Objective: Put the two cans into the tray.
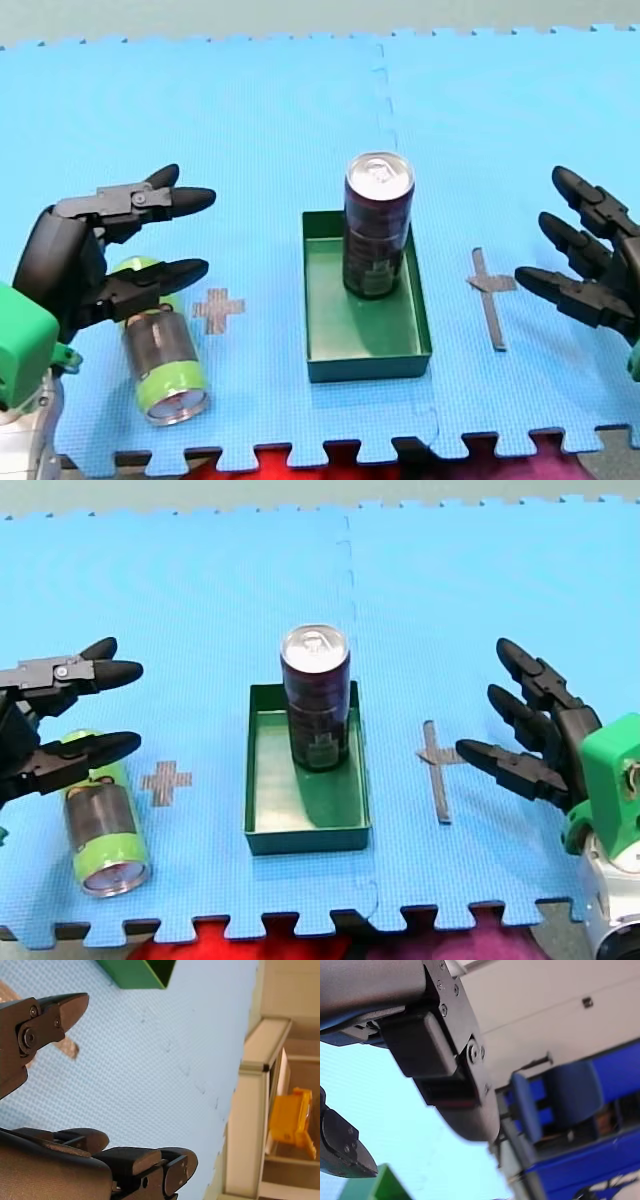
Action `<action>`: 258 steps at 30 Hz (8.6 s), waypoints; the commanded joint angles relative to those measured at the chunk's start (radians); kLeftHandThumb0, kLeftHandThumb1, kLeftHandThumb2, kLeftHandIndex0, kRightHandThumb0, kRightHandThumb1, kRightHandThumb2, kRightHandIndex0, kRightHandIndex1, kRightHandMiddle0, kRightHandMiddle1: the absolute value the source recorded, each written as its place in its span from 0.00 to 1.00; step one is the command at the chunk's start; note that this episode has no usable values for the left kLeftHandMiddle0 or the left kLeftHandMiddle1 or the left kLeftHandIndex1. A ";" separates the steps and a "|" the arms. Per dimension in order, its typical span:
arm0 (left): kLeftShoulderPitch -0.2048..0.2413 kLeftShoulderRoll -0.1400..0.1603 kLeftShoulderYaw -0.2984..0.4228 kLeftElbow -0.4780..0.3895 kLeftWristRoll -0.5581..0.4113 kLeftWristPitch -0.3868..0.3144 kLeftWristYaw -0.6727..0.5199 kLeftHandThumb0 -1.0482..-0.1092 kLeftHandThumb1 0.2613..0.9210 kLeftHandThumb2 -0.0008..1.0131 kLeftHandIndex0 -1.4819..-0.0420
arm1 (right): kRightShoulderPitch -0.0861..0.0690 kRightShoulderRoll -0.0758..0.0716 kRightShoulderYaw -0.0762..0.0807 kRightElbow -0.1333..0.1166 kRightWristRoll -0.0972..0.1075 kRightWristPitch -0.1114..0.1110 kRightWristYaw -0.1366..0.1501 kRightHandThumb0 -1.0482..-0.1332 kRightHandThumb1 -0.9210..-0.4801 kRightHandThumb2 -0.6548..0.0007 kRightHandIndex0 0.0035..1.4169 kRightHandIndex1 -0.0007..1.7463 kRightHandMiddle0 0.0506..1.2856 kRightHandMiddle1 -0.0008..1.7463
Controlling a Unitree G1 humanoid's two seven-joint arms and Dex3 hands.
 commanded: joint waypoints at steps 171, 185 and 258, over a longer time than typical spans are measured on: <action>-0.133 0.555 -0.649 -0.273 1.253 0.105 0.254 0.00 1.00 0.13 0.87 | 0.028 0.013 -0.101 0.003 0.111 -0.074 0.078 0.10 0.27 1.00 0.30 0.00 0.28 0.00; -0.266 0.517 -0.683 -0.117 1.060 -0.130 0.180 0.00 1.00 0.16 0.86 | 0.034 0.013 -0.112 -0.002 0.121 -0.079 0.078 0.11 0.29 1.00 0.30 0.00 0.28 0.00; -0.377 0.417 -0.786 0.178 1.105 -0.134 0.330 0.00 0.98 0.01 0.72 | 0.073 0.011 -0.135 -0.082 0.173 -0.055 0.108 0.29 0.36 1.00 0.31 0.00 0.30 0.00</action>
